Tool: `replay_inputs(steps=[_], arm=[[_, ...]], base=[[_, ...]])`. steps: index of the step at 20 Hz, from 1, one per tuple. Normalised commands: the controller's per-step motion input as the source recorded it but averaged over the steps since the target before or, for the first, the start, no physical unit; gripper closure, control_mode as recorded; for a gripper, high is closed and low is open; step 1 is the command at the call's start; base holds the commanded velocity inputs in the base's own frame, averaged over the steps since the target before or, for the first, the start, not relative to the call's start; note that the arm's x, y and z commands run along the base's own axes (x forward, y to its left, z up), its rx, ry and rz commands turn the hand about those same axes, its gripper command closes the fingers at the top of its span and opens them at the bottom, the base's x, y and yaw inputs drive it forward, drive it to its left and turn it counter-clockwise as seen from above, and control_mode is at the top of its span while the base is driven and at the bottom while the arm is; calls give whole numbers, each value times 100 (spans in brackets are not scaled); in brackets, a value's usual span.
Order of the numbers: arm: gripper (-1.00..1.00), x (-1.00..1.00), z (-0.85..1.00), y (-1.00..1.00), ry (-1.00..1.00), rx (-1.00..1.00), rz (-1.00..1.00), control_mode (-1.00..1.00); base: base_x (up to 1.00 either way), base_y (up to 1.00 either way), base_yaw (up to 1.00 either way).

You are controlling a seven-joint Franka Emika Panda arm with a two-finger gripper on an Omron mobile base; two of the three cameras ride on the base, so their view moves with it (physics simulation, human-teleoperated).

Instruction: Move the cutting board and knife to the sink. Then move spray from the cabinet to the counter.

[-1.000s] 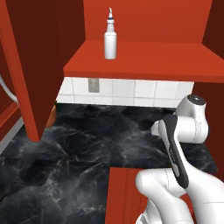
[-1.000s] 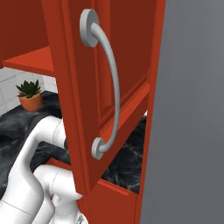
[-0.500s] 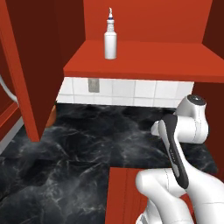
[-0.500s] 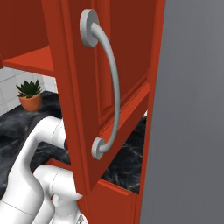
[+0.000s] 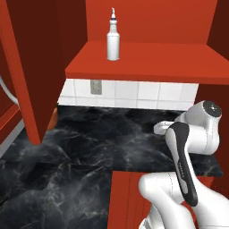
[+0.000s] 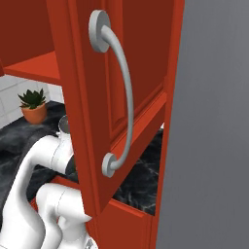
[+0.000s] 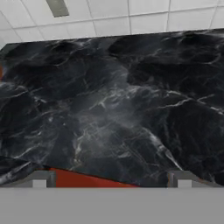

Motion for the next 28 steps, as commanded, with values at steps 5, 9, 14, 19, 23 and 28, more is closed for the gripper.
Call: replay_inputs(steps=[5,9,14,19,23,28], arm=[[-100,-14,46,18,-31,-7,14,-100],[-100,-11,53,21,-6,-3,3,-100],[-100,-16,49,28,0,-3,0,-100],[-100,-9,53,31,0,0,0,-100],[-100,-12,56,22,0,0,0,-100],[-100,-4,60,22,0,0,-2,-100]], base=[[0,0,0],[0,0,0],[0,0,0],[0,0,0],[0,0,0],[0,0,0]])
